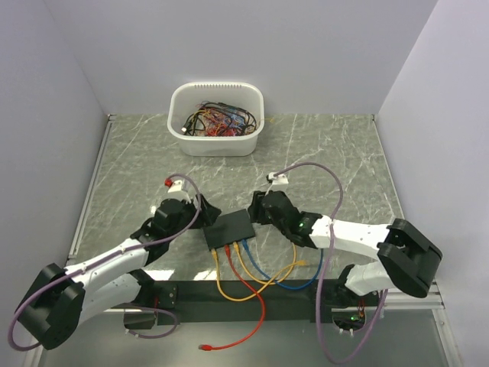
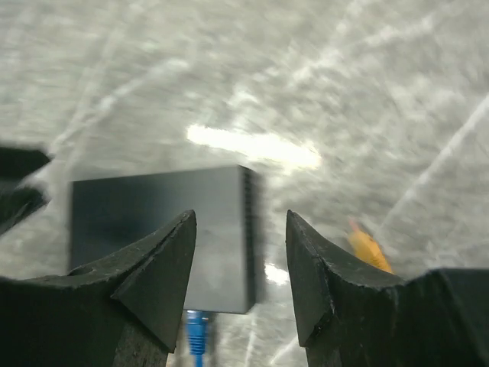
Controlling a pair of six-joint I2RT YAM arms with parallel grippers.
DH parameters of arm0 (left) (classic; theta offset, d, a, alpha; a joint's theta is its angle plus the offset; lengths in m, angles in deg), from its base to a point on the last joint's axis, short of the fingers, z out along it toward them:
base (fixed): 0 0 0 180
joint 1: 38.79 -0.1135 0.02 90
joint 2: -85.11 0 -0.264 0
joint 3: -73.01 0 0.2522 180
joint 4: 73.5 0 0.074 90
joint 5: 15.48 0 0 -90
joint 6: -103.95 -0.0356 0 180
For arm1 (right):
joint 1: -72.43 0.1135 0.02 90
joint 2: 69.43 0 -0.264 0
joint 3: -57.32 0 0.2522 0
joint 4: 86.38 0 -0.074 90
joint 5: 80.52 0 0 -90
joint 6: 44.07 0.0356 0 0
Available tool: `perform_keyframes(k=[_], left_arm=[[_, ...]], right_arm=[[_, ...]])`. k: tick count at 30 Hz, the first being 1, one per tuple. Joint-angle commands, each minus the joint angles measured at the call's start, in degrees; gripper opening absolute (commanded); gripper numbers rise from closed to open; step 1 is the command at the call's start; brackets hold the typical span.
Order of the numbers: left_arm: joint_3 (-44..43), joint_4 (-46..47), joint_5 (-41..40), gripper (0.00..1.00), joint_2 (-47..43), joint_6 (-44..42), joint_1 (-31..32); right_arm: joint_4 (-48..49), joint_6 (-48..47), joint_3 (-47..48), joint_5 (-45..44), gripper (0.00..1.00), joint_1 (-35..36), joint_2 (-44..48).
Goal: Insert the plug into the switch port
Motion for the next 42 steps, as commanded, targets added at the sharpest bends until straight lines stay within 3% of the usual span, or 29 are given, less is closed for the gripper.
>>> perform_keyframes(k=[1,11,21,34,42], left_arm=[[4.10,-3.51,2.17,0.80,-3.41,4.87,0.04],[10.00,-1.32,5.42,0.84,-7.82,9.54,0.57],[10.79,8.97,7.18,0.83,1.66,10.59,0.66],[3.23,9.94,2.88,0.84,13.09,7.61,-0.74],[-0.19,9.15,4.81,0.84,15.21,4.80,-8.92]], right_arm=[[-0.53,3.99,-0.31,6.20,0.58,-2.29,-1.66],[-0.18,6.01,3.91,12.27,0.58,-2.47,-13.79],[2.72,6.98,7.07,17.19,0.52,-2.38,-19.95],[-1.14,5.22,26.65,23.87,0.50,-3.79,-34.18],[-3.69,3.38,40.63,29.66,0.50,-4.49,-41.73]])
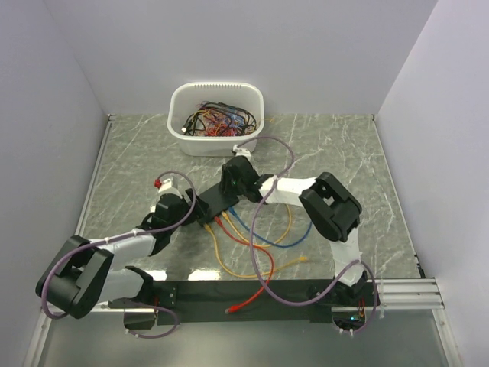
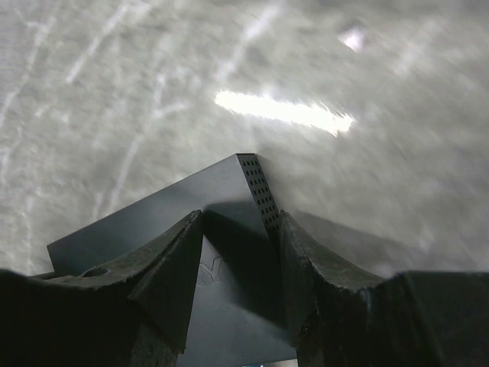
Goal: Insert the plug into the switch port
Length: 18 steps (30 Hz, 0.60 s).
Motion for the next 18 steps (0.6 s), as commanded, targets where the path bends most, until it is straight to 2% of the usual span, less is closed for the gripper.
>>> perform_keyframes(k=[1,8,12,14,18], left_arm=[[-3.36,0.91,8.81,0.84,2.05,-0.80,-1.93],[-5.21,2.92,11.27,0.84,5.04,-2.03,-7.20],[-5.56,3.81,12.85,0.83,7.41,-1.68,-8.17],[-5.21,3.89,12.85,0.82,7.24,-1.42,-8.43],[-4.77,2.24,10.75,0.83,3.47,-1.59,-8.61]], right_arm=[[0.02,0.84,7.40,16.49,0.50,3.97,-4.17],[1.77,-3.37,14.35,20.10,0.51,3.79,-7.52],[-2.52,-8.28,19.44,18.71,0.53,3.70,-9.28],[-3.84,-9.79,19.19,15.38,0.54,3.44,-8.49],[-2.09,-12.43,13.06,10.89,0.56,2.83,-1.21]])
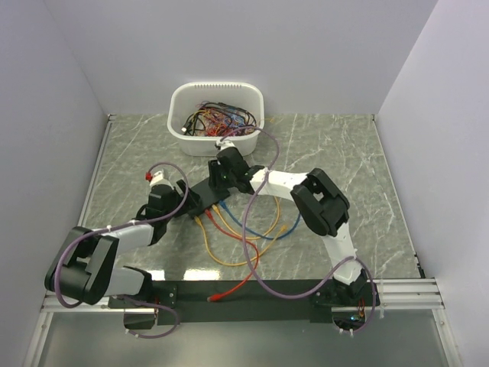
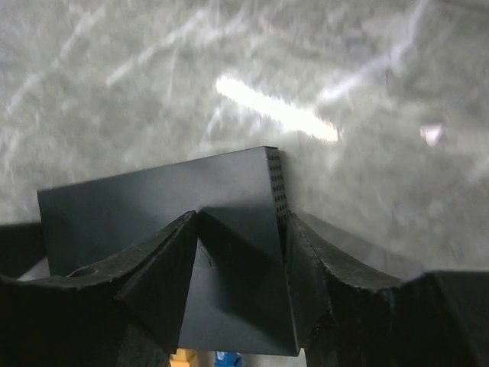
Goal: Insert the plug into the switch port
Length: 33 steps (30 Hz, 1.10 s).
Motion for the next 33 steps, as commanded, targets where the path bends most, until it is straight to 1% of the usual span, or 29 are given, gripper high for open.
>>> perform_keyframes(k=[1,7,8,9,10,11,14,16,17,19,20,23,25,26,28,29,30,32,33], left_arm=[[-0.97,0.74,7.69,0.83,-2.72,1.51,1.14],[-2.55,-5.05,4.97,0.84,-10.19,-0.77,0.79],[-2.47,-5.50,4.35,0.85,-11.33,-0.95,0.70],[-2.29,-6.03,3.82,0.85,-13.78,-1.13,0.70],[-2.03,-6.82,3.82,0.86,-14.94,-1.48,0.61],[-1.85,-7.43,2.07,0.86,-15.99,-1.65,0.52],[-2.20,-10.32,-0.13,0.88,-19.51,-2.62,0.08],[-2.55,-12.09,-1.10,0.88,-21.71,-3.32,-0.18],[-2.64,-13.40,-2.59,0.88,-22.50,-3.50,-0.18],[-2.55,-14.55,-4.35,0.89,-25.22,-4.20,-0.27],[-2.20,-14.99,-6.19,0.90,-27.06,-4.46,-0.36],[-0.62,-15.44,-10.06,0.92,-29.88,-3.94,-0.62],[1.30,-14.21,-13.93,0.92,-32.60,-3.07,-0.71],[2.10,-13.68,-15.59,0.92,-33.48,-2.89,-0.71],[4.72,-11.41,-21.21,0.92,-36.03,-2.54,-0.80],[5.53,-10.87,-23.41,0.92,-37.61,-2.53,-0.80],[6.32,-10.17,-28.13,0.93,-38.41,-2.45,-0.80],[8.34,-8.32,-31.68,0.95,-40.69,-1.83,-0.88],[8.96,-7.36,-33.43,0.95,-41.48,-2.61,-0.88]], right_arm=[[3.59,-1.68,-2.87,4.30,0.57,3.02,8.64],[7.54,-2.21,-11.13,4.64,0.63,3.11,20.68],[9.73,-2.03,-12.62,4.82,0.65,3.02,22.52],[10.71,-1.86,-15.42,4.82,0.70,3.19,25.85],[11.41,-1.68,-16.58,4.56,0.71,3.37,27.36],[11.85,-1.77,-17.55,4.21,0.73,3.46,29.98],[10.02,-2.12,-19.40,2.98,0.73,3.55,33.25],[10.27,-2.73,-22.38,2.28,0.73,3.99,37.73],[10.80,-3.17,-23.69,1.14,0.73,4.60,41.57],[12.20,-3.44,-28.87,0.60,0.73,5.74,45.98],[13.43,-3.79,-32.37,-1.49,0.74,6.09,50.10],[14.05,-2.92,-37.92,-3.96,0.74,8.11,56.96],[14.58,-2.82,-40.66,-5.28,0.73,9.87,60.23],[15.28,-2.91,-43.46,-5.90,0.73,10.49,63.38],[16.34,-3.26,-46.37,-7.13,0.73,12.67,66.47],[16.51,-3.35,-48.73,-7.48,0.73,13.30,69.53],[16.60,-3.44,-49.80,-7.48,0.73,13.83,70.95],[14.60,-3.00,-51.82,-6.17,0.73,14.44,74.37],[13.80,-2.74,-52.27,-5.73,0.73,14.53,75.53]])
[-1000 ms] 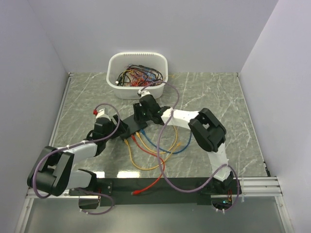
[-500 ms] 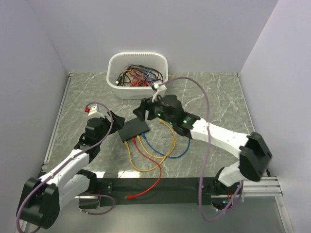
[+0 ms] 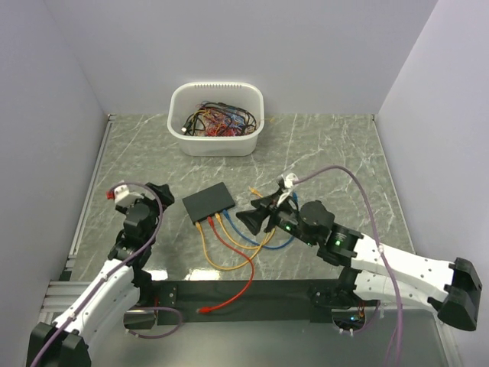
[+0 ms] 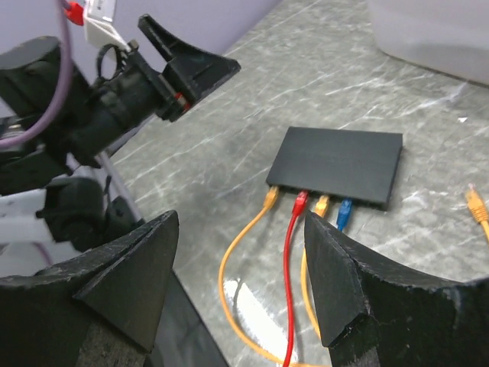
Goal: Insert the plug into the switch port
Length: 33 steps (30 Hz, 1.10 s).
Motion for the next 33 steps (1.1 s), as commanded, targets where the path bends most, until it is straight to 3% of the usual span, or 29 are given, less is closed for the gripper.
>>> perform_keyframes(k=[1,7,9,14,19,25,33], left_arm=[[2.64,5.61,-13.46,0.95,-3.11,-1.72,-0.34],[6.24,17.72,-21.13,0.99,-2.68,-12.07,-0.60],[7.48,24.12,-23.67,0.99,1.09,-13.51,-0.78],[6.70,29.17,-22.89,0.99,15.31,-12.28,-4.37],[3.01,38.21,-9.91,0.99,25.00,-17.20,-8.67],[-0.95,39.63,5.91,0.99,31.77,-19.22,-14.31],[-5.70,38.75,13.49,0.97,38.37,-22.21,-16.69]], right_arm=[[0.09,-0.03,-1.96,-0.09,0.73,0.79,4.72],[-5.71,3.14,-5.03,-0.87,0.73,1.05,13.94],[-6.33,3.58,-6.96,-2.10,0.73,1.14,17.63],[-10.63,3.40,-7.59,-2.63,0.73,1.23,21.33],[-12.83,4.02,-7.15,-2.11,0.73,1.31,22.39],[-14.86,5.16,-7.85,-2.63,0.73,1.31,24.32],[-14.07,5.86,-9.25,-2.11,0.73,1.32,22.66]])
